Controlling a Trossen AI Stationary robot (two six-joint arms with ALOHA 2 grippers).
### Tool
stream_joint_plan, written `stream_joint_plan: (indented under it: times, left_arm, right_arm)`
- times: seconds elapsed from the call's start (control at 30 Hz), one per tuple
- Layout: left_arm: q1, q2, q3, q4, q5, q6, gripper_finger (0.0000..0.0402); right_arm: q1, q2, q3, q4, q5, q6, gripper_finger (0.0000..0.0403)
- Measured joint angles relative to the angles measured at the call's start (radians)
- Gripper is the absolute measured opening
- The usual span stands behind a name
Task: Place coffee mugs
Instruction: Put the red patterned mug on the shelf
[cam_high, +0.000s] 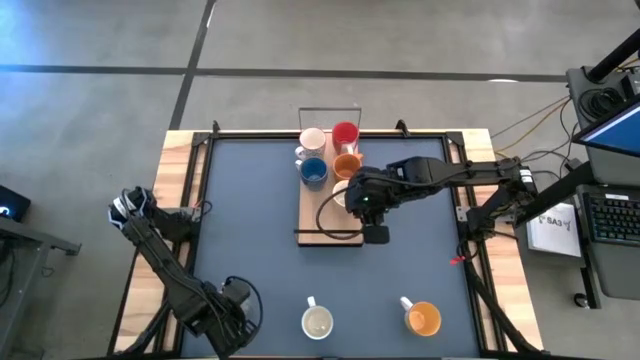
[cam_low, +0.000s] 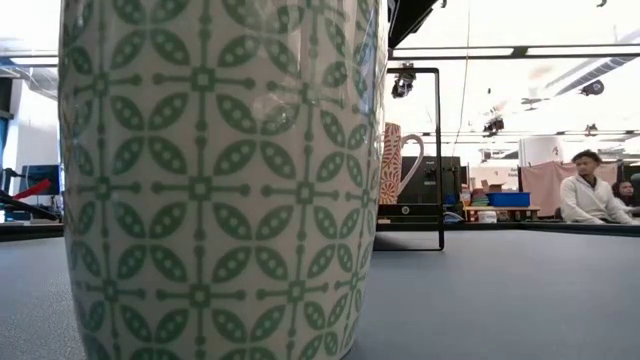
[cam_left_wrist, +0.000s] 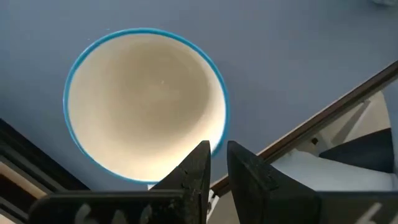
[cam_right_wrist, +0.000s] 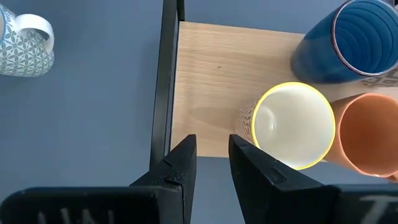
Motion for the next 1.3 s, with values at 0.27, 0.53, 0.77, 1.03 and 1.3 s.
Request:
stream_joint_plan:
  times: [0.27,0.53,0.77,1.03,1.3]
  left_arm:
    - [0.0,-0.002,-0.025,0.021,0.004,0.009,0.0036]
    - [0.0,0.013,-0.032,0.034,0.004,0.034,0.0036]
    - [0.01,0.053,-0.036,0.031,0.006,0.102,0.005]
    - [0.028,0.071,-0.037,-0.009,0.064,0.174,0.0022]
    - [0.064,0.055,-0.037,-0.031,0.038,0.465,0.0006]
  right_arm:
    - [0.0,0.0,0.0,0.0,0.0,0.009,0.0077]
    - [0.0,0.0,0.0,0.001,-0.001,0.009,0.008]
    - [0.0,0.0,0.0,0.001,-0.001,0.015,0.0078]
    - [0.0,0.0,0.0,-0.016,-0.001,0.016,0.0073]
    - [0.0,0.0,0.0,-0.083,-0.001,0.021,0.0073]
